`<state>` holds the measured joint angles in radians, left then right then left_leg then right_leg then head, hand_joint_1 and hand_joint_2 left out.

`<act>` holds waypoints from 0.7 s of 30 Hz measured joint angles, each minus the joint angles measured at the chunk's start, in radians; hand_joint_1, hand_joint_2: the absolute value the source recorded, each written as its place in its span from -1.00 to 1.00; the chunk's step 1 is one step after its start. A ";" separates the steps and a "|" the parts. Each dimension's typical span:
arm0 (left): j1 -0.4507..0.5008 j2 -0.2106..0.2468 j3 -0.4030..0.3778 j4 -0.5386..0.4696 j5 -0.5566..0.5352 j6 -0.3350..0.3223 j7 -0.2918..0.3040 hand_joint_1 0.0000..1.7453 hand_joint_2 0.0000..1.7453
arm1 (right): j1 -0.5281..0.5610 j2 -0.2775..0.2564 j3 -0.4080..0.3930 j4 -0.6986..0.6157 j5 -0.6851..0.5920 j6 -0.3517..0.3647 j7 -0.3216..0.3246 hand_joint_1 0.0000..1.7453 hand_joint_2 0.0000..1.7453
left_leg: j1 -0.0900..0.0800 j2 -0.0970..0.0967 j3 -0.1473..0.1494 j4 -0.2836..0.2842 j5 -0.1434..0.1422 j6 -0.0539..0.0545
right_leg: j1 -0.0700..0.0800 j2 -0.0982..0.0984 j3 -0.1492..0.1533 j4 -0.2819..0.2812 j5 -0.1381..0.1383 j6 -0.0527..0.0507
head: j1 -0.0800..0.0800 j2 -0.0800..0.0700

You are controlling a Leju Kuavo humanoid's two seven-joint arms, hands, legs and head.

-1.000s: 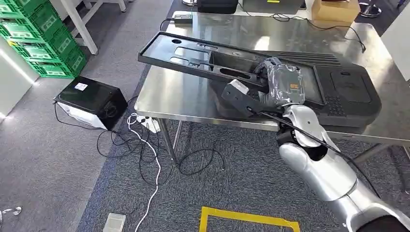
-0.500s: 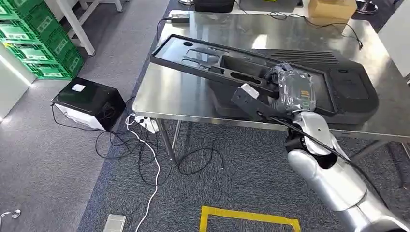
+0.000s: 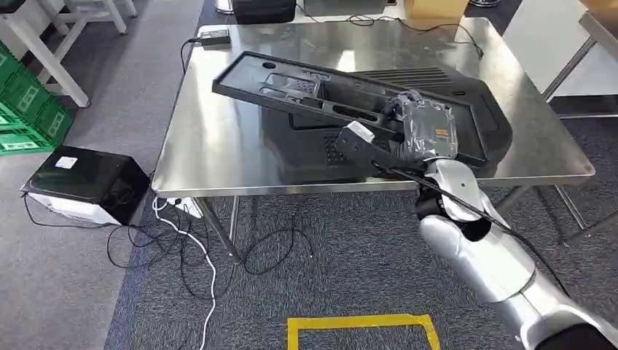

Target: Take the parts from the cabinet and place them on the table.

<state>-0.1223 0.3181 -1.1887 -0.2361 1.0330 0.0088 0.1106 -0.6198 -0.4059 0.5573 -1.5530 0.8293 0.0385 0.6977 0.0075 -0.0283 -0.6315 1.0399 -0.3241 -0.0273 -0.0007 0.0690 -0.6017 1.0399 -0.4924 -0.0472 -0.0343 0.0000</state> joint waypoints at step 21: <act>-0.007 -0.002 0.013 0.000 -0.010 0.000 -0.003 -1.00 1.00 | -0.017 -0.001 0.000 0.030 0.003 0.002 0.002 1.00 1.00 | 0.005 0.045 0.014 0.149 -0.144 -0.024 | -0.003 -0.072 -0.030 0.005 0.023 -0.018 | 0.021 0.000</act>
<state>-0.1294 0.3159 -1.1757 -0.2361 1.0231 0.0092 0.1080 -0.6370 -0.4070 0.5573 -1.5229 0.8320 0.0404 0.7000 0.0128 0.0170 -0.6177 1.1892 -0.4679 -0.0518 -0.0039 -0.0032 -0.6321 1.0451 -0.4692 -0.0649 -0.0130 0.0000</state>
